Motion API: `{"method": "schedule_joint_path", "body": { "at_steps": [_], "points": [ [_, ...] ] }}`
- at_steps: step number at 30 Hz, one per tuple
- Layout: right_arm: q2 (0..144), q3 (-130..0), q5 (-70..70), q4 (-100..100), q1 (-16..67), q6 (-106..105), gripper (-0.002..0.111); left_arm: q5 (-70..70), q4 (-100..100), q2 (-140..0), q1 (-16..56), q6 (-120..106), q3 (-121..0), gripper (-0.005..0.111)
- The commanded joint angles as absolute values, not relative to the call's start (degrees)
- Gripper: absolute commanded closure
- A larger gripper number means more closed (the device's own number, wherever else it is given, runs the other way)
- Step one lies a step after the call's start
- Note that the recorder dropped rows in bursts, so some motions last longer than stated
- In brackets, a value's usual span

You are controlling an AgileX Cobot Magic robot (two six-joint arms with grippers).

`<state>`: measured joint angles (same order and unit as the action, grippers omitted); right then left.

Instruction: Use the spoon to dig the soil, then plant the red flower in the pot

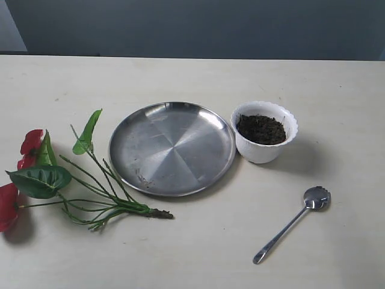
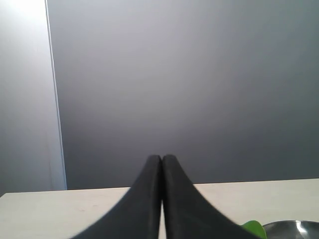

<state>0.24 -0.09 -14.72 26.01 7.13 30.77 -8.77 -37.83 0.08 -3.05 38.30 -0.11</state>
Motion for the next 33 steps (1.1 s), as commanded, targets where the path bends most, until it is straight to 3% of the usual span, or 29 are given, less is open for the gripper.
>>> {"method": "schedule_joint_path", "body": {
  "at_steps": [1, 4, 6, 9, 15, 17, 19, 22, 28, 33],
  "points": [
    [0.00, -0.40, -21.14, 14.85, 6.79, 52.09, 0.106, -8.89, -37.77, 0.00, -2.61, 38.43, 0.00, 0.106],
    [0.00, -4.89, -27.82, -18.92, 6.79, 62.16, 0.109, -8.89, -37.77, 0.00, -2.61, 38.43, 0.00, 0.106],
    [1.83, -11.40, -24.33, -48.21, 6.79, 71.63, 0.109, -8.89, -37.77, 0.00, -2.61, 38.43, 0.00, 0.106],
    [13.61, -22.47, -18.55, -99.95, 6.90, 116.34, 0.109, -8.89, -37.77, 0.00, -2.61, 38.43, 0.00, 0.106],
    [45.21, -32.81, -34.46, -99.95, 10.06, 113.11, 0.109, -8.89, -37.77, 0.00, -2.61, 38.43, 0.00, 0.106],
    [53.76, -34.33, -33.01, -99.95, 11.77, 112.55, 0.109, -8.89, -37.77, 0.00, -2.61, 38.43, 0.00, 0.106],
    [59.99, -35.24, -21.11, -99.95, 13.33, 110.85, 0.109, -8.89, -37.77, 0.00, -2.61, 38.43, 0.00, 0.106],
    [65.60, -35.23, 7.70, -99.95, 16.18, 107.16, 0.109, -8.89, -37.77, 0.00, -2.61, 38.43, 0.00, 0.106],
    [67.08, -35.23, 14.47, -76.08, 18.10, 85.24, 0.109, -8.89, -37.77, 0.00, -2.61, 38.43, 0.00, 0.106],
    [72.95, -39.84, 34.11, -51.91, 19.45, 56.49, 0.109, -9.02, -37.77, 0.00, -2.61, 38.43, 0.00, 0.106]
  ]
}}
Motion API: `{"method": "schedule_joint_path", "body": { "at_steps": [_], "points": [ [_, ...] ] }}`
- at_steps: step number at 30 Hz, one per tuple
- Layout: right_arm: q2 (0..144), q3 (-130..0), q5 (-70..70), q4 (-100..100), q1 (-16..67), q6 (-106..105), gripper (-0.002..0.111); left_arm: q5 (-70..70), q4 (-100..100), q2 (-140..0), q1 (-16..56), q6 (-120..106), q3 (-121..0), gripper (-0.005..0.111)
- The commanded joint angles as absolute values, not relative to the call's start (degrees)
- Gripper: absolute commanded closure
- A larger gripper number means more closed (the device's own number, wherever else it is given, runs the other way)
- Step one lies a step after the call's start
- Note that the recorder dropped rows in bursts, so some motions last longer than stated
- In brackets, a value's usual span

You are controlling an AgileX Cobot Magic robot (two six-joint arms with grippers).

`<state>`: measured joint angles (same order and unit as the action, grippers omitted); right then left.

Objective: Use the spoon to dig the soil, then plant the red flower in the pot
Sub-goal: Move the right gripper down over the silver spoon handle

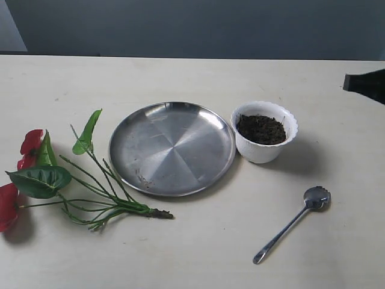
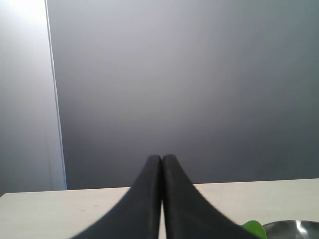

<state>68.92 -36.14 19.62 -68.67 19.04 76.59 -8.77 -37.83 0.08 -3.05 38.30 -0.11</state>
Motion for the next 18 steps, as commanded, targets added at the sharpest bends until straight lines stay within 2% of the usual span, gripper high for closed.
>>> {"method": "schedule_joint_path", "body": {
  "at_steps": [1, 5, 8, 11, 16, 18],
  "points": [
    [74.05, -41.27, 37.15, -47.64, 19.45, 52.56, 0.109, -9.02, -37.77, 0.00, -2.61, 38.43, 0.00, 0.106],
    [77.10, -47.42, 46.84, -23.14, 19.45, 38.18, 0.109, -9.02, -37.77, 0.00, -2.61, 38.43, 0.00, 0.106],
    [77.53, -47.01, 48.33, -4.99, 19.45, 25.88, 0.109, -9.02, -37.77, 0.00, -2.61, 38.43, 0.00, 0.106],
    [77.53, -41.94, 41.83, 8.59, 21.52, 20.27, 0.109, -9.02, -37.77, 0.00, -2.61, 38.43, 0.00, 0.106],
    [78.32, -33.27, 25.92, 11.31, 28.62, 29.28, 0.109, -9.02, -37.77, 0.00, -2.61, 38.43, 0.00, 0.106],
    [79.84, -32.19, 24.61, 10.67, 30.71, 32.21, 0.109, -9.02, -37.77, 0.00, -2.61, 38.43, 0.00, 0.106]
  ]
}}
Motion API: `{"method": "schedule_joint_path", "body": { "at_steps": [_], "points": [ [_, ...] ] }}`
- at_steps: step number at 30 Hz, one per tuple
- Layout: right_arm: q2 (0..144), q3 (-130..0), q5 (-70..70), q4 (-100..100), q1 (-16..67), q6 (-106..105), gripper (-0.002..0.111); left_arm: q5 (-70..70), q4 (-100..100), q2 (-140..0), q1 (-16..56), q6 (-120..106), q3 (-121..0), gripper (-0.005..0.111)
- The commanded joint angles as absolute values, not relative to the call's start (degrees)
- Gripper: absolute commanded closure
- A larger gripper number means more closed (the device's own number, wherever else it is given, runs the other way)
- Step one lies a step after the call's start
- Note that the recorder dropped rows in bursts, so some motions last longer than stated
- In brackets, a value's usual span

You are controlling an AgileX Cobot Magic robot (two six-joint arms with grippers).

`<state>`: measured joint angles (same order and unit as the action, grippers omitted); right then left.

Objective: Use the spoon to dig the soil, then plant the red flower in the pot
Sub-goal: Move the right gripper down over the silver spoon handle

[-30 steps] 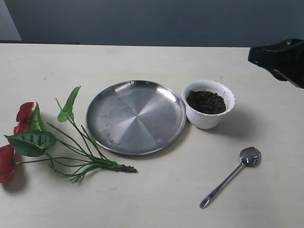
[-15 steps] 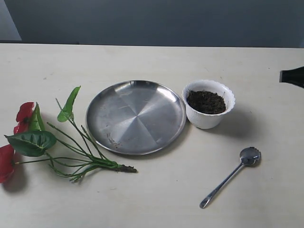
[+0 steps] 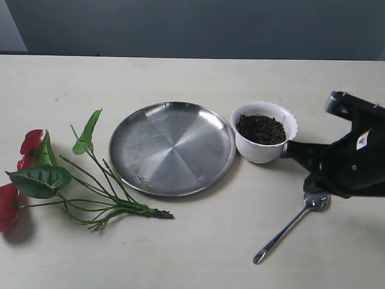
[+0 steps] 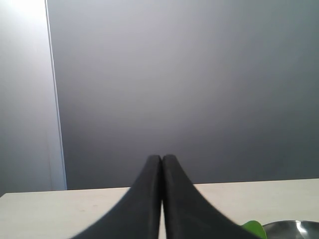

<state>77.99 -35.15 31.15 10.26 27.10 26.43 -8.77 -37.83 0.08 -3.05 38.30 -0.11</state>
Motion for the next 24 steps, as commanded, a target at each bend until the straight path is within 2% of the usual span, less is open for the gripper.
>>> {"method": "schedule_joint_path", "body": {
  "at_steps": [1, 12, 14, 18, 19, 22, 24],
  "points": [
    [80.99, -32.19, 25.12, 10.52, 31.14, 32.39, 0.109, -9.02, -37.77, 0.00, -2.61, 38.43, 0.00, 0.106],
    [88.13, -32.19, 23.85, 10.54, 31.45, 30.90, 0.107, -9.02, -37.77, 0.00, -1.72, 38.43, 0.00, 0.106],
    [88.21, -32.19, 23.19, 10.54, 31.45, 30.31, 0.099, -9.02, -37.77, 0.00, -1.60, 38.43, 0.00, 0.106],
    [88.21, -32.31, 22.80, 10.54, 31.45, 30.16, 0.074, -9.02, -37.77, 0.00, -1.60, 38.43, 0.00, 0.106],
    [88.21, -32.31, 22.53, 10.54, 31.45, 30.16, 0.072, -9.02, -37.77, 0.00, -1.60, 38.43, 0.00, 0.106],
    [88.35, -32.31, 22.30, 10.64, 31.45, 30.86, 0.074, -9.02, -37.77, 0.00, -1.60, 38.43, 0.00, 0.106],
    [88.63, -32.31, 22.21, 10.64, 31.45, 32.77, 0.081, -9.02, -37.77, 0.00, -1.60, 38.43, 0.00, 0.106]
  ]
}}
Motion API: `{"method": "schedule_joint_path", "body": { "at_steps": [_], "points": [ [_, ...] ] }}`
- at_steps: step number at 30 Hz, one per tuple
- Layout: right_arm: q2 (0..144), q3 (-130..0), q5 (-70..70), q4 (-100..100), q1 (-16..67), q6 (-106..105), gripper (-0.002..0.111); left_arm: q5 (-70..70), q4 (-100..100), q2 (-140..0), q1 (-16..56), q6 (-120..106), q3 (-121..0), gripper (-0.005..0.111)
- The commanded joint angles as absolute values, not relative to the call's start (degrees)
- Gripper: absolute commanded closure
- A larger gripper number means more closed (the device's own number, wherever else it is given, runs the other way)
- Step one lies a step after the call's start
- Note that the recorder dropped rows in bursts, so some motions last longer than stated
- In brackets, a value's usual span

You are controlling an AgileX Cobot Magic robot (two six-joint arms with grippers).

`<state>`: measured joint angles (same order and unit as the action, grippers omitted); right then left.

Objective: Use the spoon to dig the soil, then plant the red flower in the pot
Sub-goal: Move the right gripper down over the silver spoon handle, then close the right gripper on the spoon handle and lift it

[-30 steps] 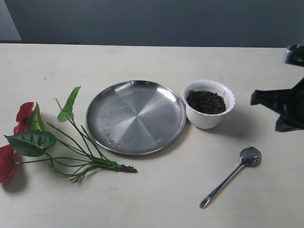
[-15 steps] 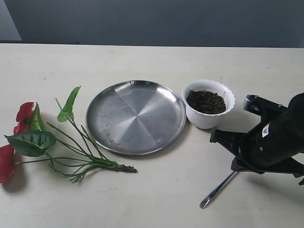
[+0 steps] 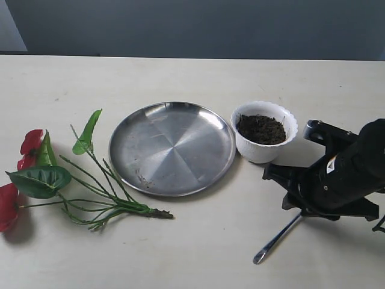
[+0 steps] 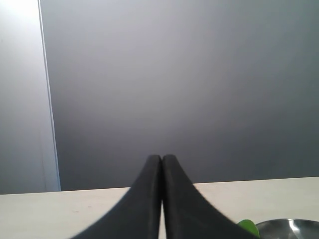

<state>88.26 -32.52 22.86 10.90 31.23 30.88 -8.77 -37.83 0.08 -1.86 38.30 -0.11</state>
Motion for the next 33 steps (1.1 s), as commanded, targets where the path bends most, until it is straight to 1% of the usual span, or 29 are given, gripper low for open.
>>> {"method": "schedule_joint_path", "body": {
  "at_steps": [1, 3, 4, 10, 11, 31, 32, 33],
  "points": [
    [88.93, -32.31, 22.08, 10.64, 31.45, 33.33, 0.084, -9.02, -37.77, 0.00, -1.60, 38.43, 0.00, 0.106],
    [89.65, -32.31, 22.08, 10.64, 31.45, 33.66, 0.091, -8.92, -37.77, 0.00, -1.48, 38.43, 0.00, 0.106],
    [90.14, -32.31, 22.08, 10.64, 31.45, 33.66, 0.091, -8.92, -37.77, 0.00, -1.48, 38.43, 0.00, 0.106],
    [92.33, -32.31, 22.31, 10.80, 31.45, 33.66, 0.077, -8.92, -37.77, 0.00, -1.48, 38.43, 0.00, 0.106],
    [92.61, -32.31, 22.01, 10.77, 31.45, 33.66, 0.076, -8.92, -37.77, 0.00, -1.48, 38.43, 0.00, 0.106],
    [99.90, -32.31, 18.17, 10.38, 31.45, 34.68, 0.077, -8.92, -37.77, 0.00, -1.48, 38.43, 0.00, 0.106],
    [99.90, -32.31, 17.89, 10.38, 31.45, 34.68, 0.078, -8.92, -37.77, 0.00, -1.48, 38.43, 0.00, 0.106],
    [99.90, -32.31, 17.72, 10.38, 31.45, 34.38, 0.081, -8.92, -37.77, 0.00, -1.48, 38.43, 0.00, 0.106]
  ]
}}
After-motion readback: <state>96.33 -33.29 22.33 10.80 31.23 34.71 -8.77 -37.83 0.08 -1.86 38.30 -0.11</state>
